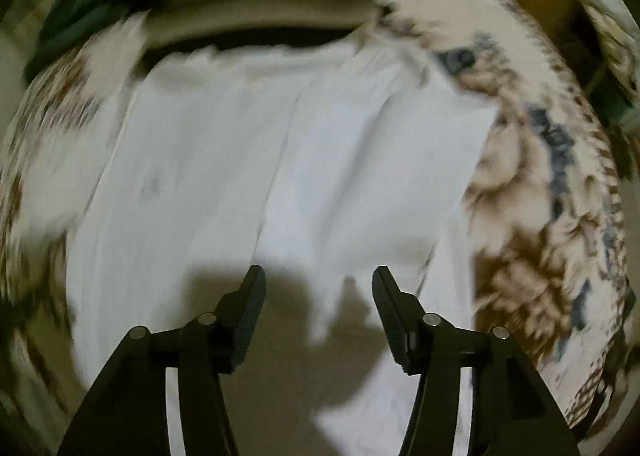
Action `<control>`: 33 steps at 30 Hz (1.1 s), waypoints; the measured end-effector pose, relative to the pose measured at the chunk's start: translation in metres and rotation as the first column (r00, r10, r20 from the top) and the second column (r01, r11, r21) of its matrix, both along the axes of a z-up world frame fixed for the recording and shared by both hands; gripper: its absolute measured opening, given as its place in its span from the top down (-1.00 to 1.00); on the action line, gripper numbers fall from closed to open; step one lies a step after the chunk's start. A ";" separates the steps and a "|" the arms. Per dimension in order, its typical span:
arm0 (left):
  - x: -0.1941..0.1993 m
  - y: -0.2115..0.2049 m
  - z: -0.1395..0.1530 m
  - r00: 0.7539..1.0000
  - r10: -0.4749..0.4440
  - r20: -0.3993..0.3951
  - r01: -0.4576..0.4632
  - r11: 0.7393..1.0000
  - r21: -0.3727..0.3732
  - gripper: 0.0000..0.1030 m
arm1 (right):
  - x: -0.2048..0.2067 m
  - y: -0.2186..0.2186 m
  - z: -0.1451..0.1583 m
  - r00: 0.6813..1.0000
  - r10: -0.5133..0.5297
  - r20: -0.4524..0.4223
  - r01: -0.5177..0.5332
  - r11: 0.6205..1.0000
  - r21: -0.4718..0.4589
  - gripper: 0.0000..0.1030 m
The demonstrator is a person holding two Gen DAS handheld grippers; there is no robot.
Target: Fold small clothes
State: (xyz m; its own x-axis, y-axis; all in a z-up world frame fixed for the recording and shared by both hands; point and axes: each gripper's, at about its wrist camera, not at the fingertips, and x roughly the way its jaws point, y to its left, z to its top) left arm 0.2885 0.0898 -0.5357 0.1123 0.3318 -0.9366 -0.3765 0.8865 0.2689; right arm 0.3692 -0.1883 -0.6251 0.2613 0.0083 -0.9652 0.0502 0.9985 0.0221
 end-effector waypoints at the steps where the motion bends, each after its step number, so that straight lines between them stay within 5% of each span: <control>1: 0.000 0.004 0.000 1.000 0.008 0.005 -0.008 1.000 0.004 -1.00 | 0.011 -0.001 0.001 1.000 -0.013 0.015 0.014 1.000 -0.020 -0.22; 6: 0.005 0.016 -0.003 0.999 0.036 0.017 -0.036 0.999 0.001 -1.00 | 0.097 0.018 -0.031 1.000 -0.028 0.005 0.028 0.986 -0.163 -0.20; 8: 0.007 0.017 -0.004 0.999 0.036 0.025 -0.037 0.999 0.001 -1.00 | 0.117 0.030 -0.049 1.000 -0.022 -0.017 0.017 0.975 -0.220 0.26; 9: 0.008 0.017 -0.003 0.999 0.038 0.029 -0.038 0.999 0.001 -1.00 | 0.120 0.036 -0.054 1.000 -0.015 -0.017 0.010 0.972 -0.235 0.69; 15: 0.011 0.019 -0.009 0.999 0.038 0.030 -0.038 0.999 -0.007 -1.00 | 0.118 0.088 -0.053 0.990 0.124 0.065 -0.090 0.921 -0.379 0.90; 19: 0.011 0.020 -0.010 0.999 0.037 0.026 -0.036 0.999 -0.004 -1.00 | 0.113 0.112 -0.057 0.975 0.211 0.062 -0.170 0.901 -0.399 0.90; 23: 0.012 0.025 -0.010 0.999 0.037 0.032 -0.036 0.999 -0.017 -1.00 | 0.107 0.110 -0.056 0.974 0.222 0.039 -0.200 0.932 -0.303 0.72; 27: 0.017 0.035 -0.010 0.998 0.054 0.036 -0.049 0.991 -0.128 -1.00 | 0.097 0.070 -0.037 0.997 0.076 0.028 -0.075 0.997 -0.032 -0.18; 31: 0.020 0.056 -0.020 0.987 0.160 0.031 -0.135 0.911 -0.390 -1.00 | 0.070 0.026 -0.026 0.997 -0.070 -0.016 0.072 0.994 0.083 -0.19; 33: 0.019 0.071 -0.031 0.964 0.267 0.012 -0.219 0.815 -0.537 -1.00 | 0.056 0.005 -0.027 0.990 -0.133 -0.047 0.137 0.984 0.113 -0.19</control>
State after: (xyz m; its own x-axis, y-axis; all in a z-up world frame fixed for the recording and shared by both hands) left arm 0.3073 0.1605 -0.5667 0.1791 -0.1818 -0.9669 -0.5983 0.7600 -0.2537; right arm 0.4247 -0.1835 -0.6525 0.2296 0.0872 -0.9694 0.1874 0.9734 0.1319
